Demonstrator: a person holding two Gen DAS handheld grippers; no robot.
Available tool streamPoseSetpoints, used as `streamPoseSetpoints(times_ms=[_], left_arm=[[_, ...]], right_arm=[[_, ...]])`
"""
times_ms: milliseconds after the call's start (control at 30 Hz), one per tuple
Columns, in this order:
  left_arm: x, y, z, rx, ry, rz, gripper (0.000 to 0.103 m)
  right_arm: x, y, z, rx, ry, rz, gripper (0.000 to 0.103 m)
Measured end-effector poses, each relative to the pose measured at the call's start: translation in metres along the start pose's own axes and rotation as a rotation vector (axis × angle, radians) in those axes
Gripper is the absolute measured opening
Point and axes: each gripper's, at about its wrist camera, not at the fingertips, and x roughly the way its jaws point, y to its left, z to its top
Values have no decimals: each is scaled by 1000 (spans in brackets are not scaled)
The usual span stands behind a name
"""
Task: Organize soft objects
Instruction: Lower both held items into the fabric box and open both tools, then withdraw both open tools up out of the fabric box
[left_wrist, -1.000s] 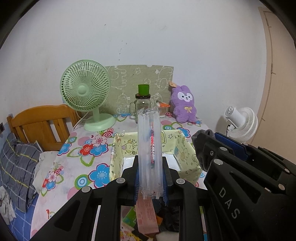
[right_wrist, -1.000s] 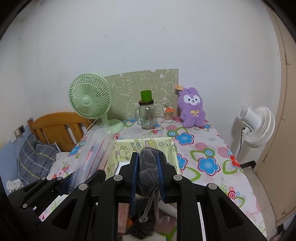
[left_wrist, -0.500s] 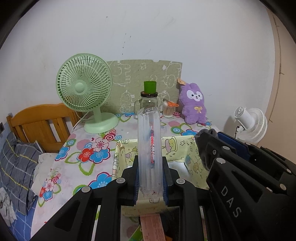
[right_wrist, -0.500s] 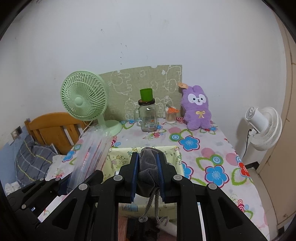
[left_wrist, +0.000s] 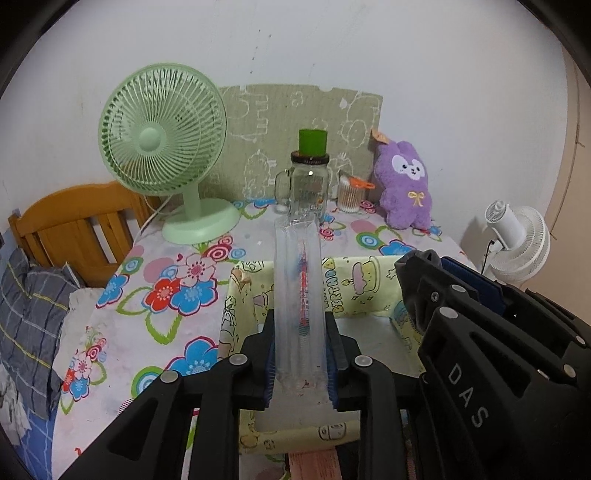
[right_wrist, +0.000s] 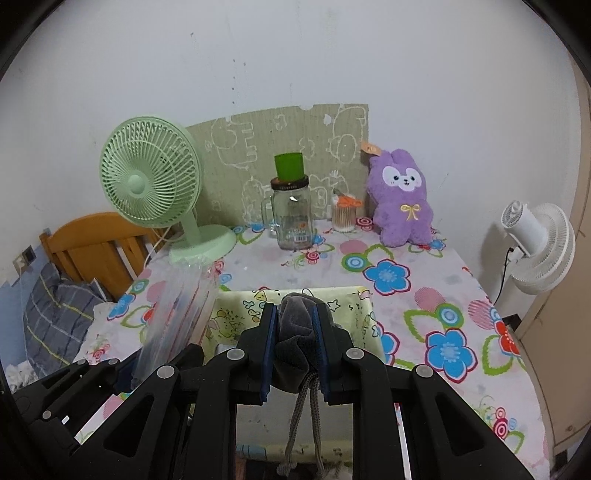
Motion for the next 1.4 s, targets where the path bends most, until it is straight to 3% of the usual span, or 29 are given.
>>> streamPoseSetpoints(times_ms=[167,267,500,567,633,700,1000,1400], left_arm=[[11,3,-1,-9,18,11,44],[19,6,-1,-16,41,13,62],[33,8,-1,-27,77,6,68],[34,7,-2,-21,81,0,71],[34,5,-2,-13,80,-12,77],[33,4,-1,-12,78,-23,82],[20,1,0,-2,41,-4,94],[-13,-2,0,6,-15,7,98]], right_arm=[[16,2,-1,3,21,4,23],[25,3,-1,9,36,12,23],[41,3,-2,8,60,11,27],[46,3,-3,2,75,4,38],[48,2,-3,3,81,3,75],[46,0,-4,16,70,8,81],[34,-1,-2,5,64,-19,86],[-2,1,0,15,24,-6,88]])
